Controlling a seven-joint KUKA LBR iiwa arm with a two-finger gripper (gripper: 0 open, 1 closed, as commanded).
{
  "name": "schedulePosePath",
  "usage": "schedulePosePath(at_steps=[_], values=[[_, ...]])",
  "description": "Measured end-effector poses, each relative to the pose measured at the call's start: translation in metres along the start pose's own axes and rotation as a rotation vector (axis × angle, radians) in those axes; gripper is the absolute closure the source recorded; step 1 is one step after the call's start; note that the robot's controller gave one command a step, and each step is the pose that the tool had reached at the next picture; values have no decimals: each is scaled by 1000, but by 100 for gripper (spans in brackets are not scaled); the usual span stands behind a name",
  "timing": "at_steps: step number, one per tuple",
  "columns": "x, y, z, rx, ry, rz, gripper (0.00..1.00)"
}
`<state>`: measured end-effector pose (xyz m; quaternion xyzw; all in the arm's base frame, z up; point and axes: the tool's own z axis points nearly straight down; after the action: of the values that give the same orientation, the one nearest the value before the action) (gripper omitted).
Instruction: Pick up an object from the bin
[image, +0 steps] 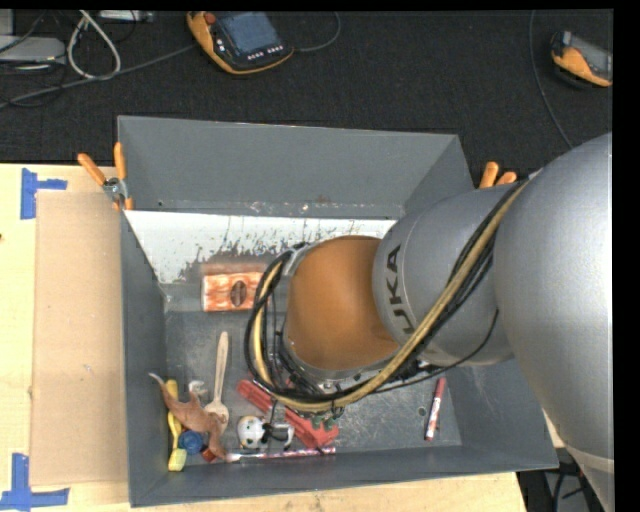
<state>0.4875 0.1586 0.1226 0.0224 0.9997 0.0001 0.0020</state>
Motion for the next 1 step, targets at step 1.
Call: schedulePosePath(at_steps=[1], values=[[-18, -29, 44, -3, 2, 92, 0]])
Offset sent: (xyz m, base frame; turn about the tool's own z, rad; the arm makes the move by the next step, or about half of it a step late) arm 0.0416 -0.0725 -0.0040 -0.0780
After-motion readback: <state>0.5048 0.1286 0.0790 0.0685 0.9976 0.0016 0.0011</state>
